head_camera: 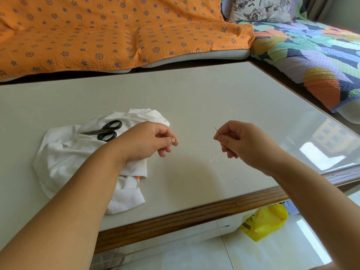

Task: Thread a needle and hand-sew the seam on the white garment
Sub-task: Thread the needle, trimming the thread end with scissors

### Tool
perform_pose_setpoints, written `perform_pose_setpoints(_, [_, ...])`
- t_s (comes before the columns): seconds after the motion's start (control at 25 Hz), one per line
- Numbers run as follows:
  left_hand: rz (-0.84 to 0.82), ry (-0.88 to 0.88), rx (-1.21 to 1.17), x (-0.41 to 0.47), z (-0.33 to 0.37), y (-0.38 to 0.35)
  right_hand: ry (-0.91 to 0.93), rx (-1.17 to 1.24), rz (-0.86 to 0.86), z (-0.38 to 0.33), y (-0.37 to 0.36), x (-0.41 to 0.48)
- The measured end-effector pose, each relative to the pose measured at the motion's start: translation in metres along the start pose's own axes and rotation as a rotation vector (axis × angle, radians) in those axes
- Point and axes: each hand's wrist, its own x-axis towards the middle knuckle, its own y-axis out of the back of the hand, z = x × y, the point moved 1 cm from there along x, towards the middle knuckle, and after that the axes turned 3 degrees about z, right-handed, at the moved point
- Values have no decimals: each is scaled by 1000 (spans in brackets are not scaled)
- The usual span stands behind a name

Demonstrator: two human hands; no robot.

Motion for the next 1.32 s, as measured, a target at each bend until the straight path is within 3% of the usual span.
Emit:
perform_pose_setpoints(0.32, [-14,107,-408,-1,-2,2,-79,173,-109,0,-2,-3])
perform_pose_setpoints(0.52, [1,180,-531,1,-4,0,-121,321,-183,-2,-1,-2])
perform_pose_setpoints(0.8, [109,269,-321,3,-16,5,-142,404,-146,-1,2,2])
perform_pose_setpoints(0.96, [191,221,-108,0,-7,6,-143,430,-134,-2,2,3])
perform_pose_setpoints(1.16, [-184,233,-360,-10,20,-28,-132,502,-121,-8,-3,0])
perform_pose_setpoints(1.32, [-215,418,-700,-6,23,-55,-102,518,-124,-13,-2,-3])
